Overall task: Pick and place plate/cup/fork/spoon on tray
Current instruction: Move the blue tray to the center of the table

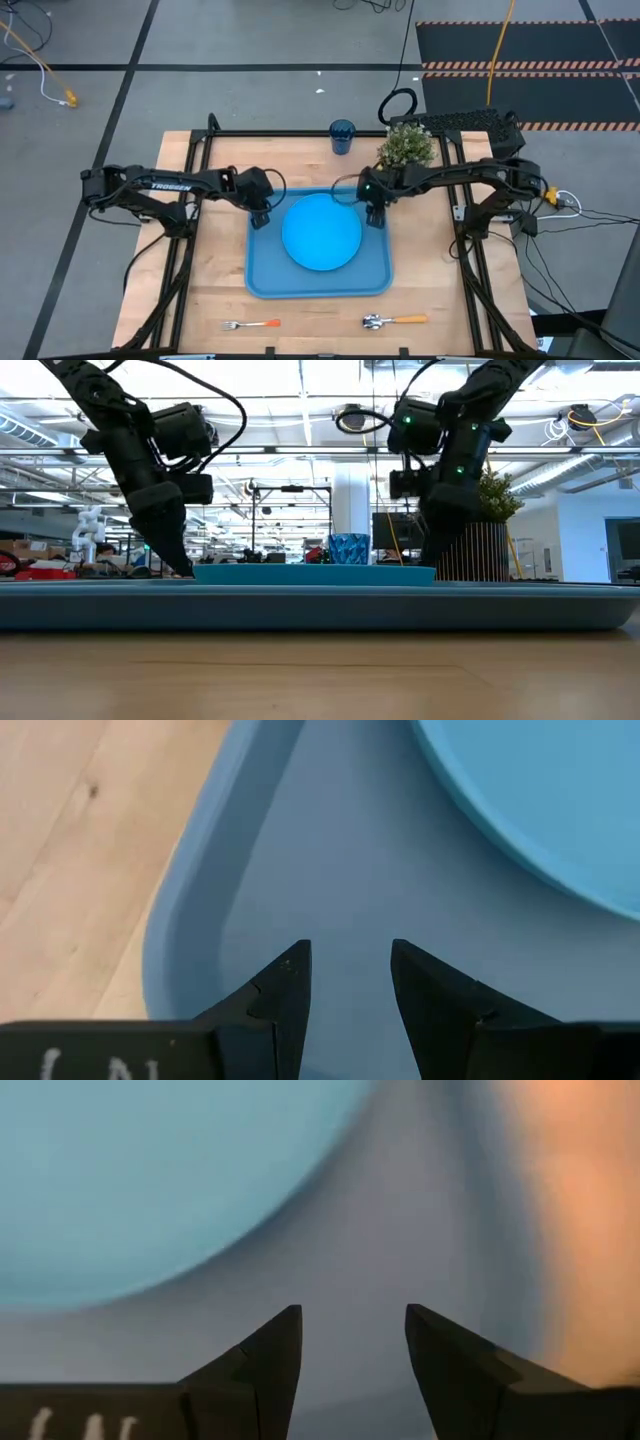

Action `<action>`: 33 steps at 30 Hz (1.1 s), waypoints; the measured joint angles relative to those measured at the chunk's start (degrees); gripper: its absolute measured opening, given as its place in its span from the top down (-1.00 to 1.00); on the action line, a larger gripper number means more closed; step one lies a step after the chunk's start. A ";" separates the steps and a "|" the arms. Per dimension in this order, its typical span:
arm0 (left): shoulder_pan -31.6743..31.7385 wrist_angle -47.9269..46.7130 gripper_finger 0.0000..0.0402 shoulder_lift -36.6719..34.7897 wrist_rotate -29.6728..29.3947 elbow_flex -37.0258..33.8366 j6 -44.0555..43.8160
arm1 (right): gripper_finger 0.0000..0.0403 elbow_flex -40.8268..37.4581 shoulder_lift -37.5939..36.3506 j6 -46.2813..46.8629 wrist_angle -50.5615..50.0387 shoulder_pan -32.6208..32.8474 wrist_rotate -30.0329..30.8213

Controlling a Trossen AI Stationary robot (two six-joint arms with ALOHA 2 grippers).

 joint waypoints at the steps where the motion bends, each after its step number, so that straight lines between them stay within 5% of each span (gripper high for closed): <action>1: -0.19 0.04 0.29 -0.04 0.01 0.00 0.04 | 0.15 -0.18 0.14 0.40 -0.26 0.69 -0.54; 9: -0.53 0.31 0.29 -0.17 -0.40 0.00 1.05 | 0.15 0.05 -0.09 -0.91 0.21 3.51 1.02; 33: 3.86 -0.77 0.29 2.39 -1.93 0.07 5.46 | 0.15 0.25 7.55 -4.52 5.84 -1.40 1.20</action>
